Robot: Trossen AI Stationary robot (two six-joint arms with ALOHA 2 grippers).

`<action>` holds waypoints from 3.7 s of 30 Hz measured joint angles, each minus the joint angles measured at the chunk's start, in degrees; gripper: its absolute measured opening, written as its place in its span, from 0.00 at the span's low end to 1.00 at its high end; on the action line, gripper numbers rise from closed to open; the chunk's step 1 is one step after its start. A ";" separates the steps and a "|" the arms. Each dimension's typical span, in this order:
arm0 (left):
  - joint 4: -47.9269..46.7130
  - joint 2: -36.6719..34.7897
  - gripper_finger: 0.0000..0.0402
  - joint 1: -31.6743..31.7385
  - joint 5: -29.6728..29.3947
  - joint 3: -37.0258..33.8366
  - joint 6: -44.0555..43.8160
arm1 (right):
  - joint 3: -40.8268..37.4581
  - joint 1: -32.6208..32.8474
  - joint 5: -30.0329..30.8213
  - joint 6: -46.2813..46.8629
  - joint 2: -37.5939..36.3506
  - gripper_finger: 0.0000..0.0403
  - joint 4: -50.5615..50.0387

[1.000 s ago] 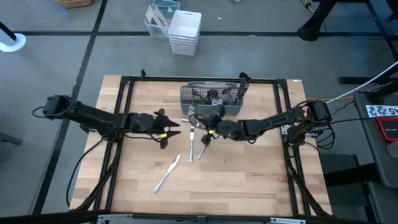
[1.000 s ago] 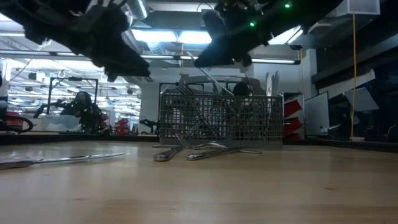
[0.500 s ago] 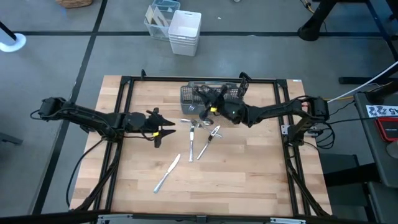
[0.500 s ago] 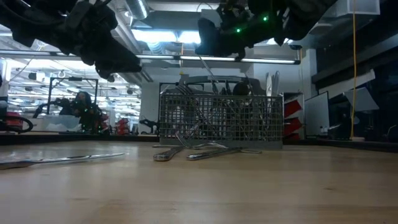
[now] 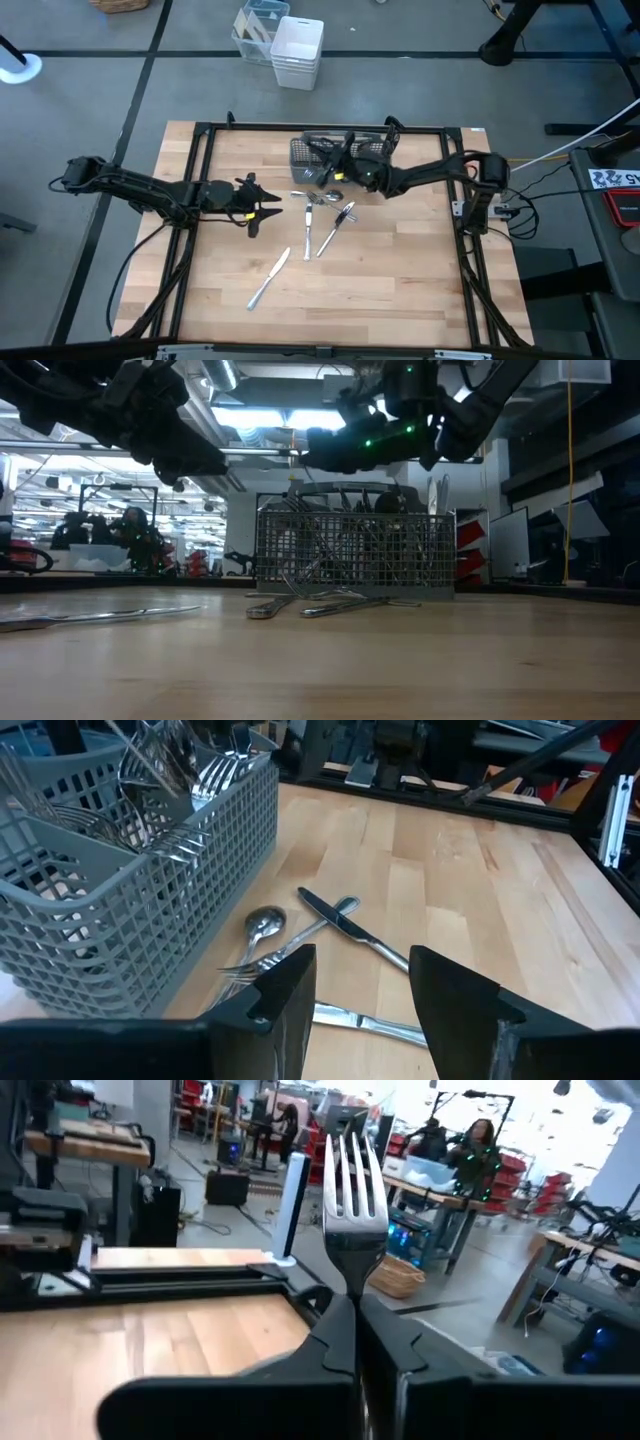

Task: Sort silverware
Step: Put the fork into the silverware rack, then put the knife into the silverware rack

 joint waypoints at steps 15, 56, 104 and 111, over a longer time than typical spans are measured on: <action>-0.42 0.00 0.39 0.00 0.00 0.00 0.22 | 0.00 0.09 1.99 -0.21 2.08 0.09 0.45; -0.37 0.00 0.39 -0.04 -0.02 0.00 -4.32 | 0.00 0.15 4.94 -1.40 1.90 0.14 -7.31; -12.41 11.72 0.39 -28.53 6.36 12.63 -39.62 | -0.02 40.44 9.31 11.88 -13.44 0.29 -40.02; -15.91 19.20 0.39 -31.58 9.93 12.61 -61.58 | -0.02 44.95 1.92 27.42 -13.42 0.29 -44.41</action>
